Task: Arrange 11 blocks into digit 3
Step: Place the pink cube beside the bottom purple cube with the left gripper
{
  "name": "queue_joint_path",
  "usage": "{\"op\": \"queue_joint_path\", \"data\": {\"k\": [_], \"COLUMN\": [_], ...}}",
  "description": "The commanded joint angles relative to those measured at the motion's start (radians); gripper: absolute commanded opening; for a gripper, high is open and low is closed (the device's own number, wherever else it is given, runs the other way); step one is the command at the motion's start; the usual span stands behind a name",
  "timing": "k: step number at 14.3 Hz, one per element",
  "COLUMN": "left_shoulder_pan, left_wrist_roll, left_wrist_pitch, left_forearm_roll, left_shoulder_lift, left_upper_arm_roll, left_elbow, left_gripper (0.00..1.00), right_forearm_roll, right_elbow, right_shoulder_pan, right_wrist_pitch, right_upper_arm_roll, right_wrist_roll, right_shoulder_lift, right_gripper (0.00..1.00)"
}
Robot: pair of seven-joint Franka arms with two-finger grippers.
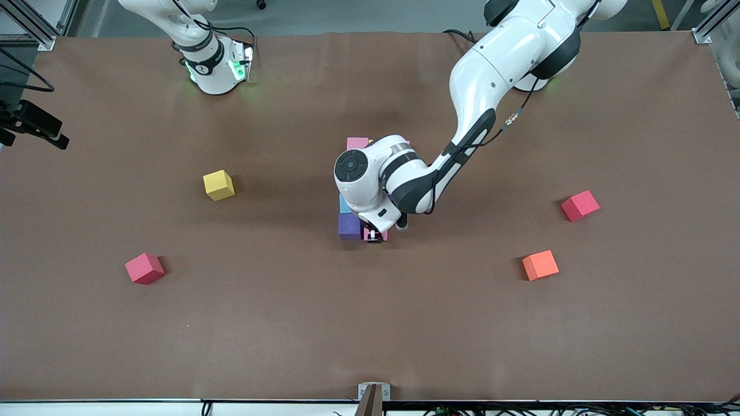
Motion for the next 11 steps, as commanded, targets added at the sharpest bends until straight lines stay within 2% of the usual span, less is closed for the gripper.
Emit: {"op": "queue_joint_path", "data": {"k": [1, 8, 11], "left_shoulder_pan": [-0.012, -0.015, -0.015], "left_wrist_roll": [0.001, -0.001, 0.002], "left_wrist_pitch": [0.012, 0.031, 0.031], "left_forearm_roll": [0.008, 0.008, 0.008], "left_shoulder_lift": [-0.007, 0.001, 0.006], "left_upper_arm_roll": [0.015, 0.017, 0.017], "left_elbow": [0.008, 0.008, 0.007], "left_gripper": [0.27, 0.28, 0.32], "right_forearm_roll": [0.000, 0.000, 0.000], "right_elbow": [0.009, 0.009, 0.009], "right_shoulder_pan": [-0.011, -0.011, -0.011], "right_wrist_pitch": [-0.004, -0.004, -0.004], "right_upper_arm_roll": [0.011, 0.011, 0.011], "right_wrist_roll": [0.002, 0.002, 0.002], "right_shoulder_lift": [0.003, 0.003, 0.003], "right_gripper": [1.00, 1.00, 1.00]}}
